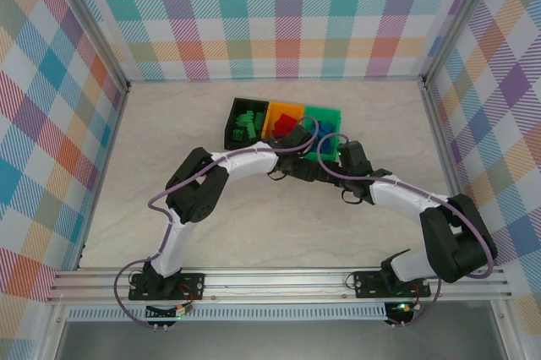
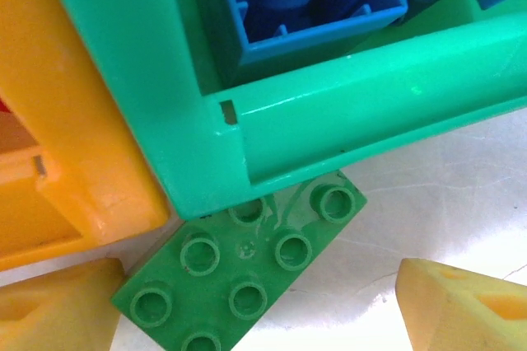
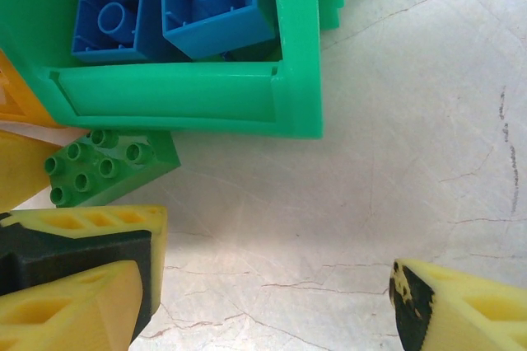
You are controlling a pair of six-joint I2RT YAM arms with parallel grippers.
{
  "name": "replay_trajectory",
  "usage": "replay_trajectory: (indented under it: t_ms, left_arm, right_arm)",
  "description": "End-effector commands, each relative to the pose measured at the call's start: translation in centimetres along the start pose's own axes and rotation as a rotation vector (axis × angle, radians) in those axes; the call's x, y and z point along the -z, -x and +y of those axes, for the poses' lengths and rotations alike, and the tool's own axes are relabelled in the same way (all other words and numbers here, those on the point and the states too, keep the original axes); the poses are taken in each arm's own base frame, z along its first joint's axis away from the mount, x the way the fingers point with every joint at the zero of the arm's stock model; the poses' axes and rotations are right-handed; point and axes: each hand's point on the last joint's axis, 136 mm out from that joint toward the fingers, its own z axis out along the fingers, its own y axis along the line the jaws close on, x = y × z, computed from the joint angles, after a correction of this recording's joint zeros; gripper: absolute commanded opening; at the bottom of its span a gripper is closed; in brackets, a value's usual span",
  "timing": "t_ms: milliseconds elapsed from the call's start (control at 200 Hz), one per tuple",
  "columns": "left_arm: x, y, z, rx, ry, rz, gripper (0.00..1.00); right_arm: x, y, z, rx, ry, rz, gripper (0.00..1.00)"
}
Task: Sort the legos into containers by color
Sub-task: Rotate the lego at the center of the table.
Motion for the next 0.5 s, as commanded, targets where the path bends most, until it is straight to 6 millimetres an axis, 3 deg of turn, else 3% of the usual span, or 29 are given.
replay_trajectory:
  t_ms: [0, 100, 285, 495]
  left_arm:
    - [3.1, -0.2, -5.1, -0.098, -0.163, -0.022, 0.85]
    - [3.5, -0.6, -5.8, -0.107, -0.201, -0.030, 0.84]
    - [3.5, -0.9, -4.8, -0.108, -0.154, -0.031, 0.84]
    - [3.7, 0.2, -3.7, -0.095, -0.083, -0.061, 0.85]
  right_arm:
    - [0.3, 1.6, 0.6, -0.013, 0.019, -0.051, 0.79]
    - [0.6, 1.9, 0.0, -0.002, -0.017, -0.072, 0.79]
    - [1.9, 3.2, -2.7, -0.047, -0.081, -0.135, 0.80]
    - [2.8, 3.7, -5.6, -0.159, -0.090, -0.160, 0.80]
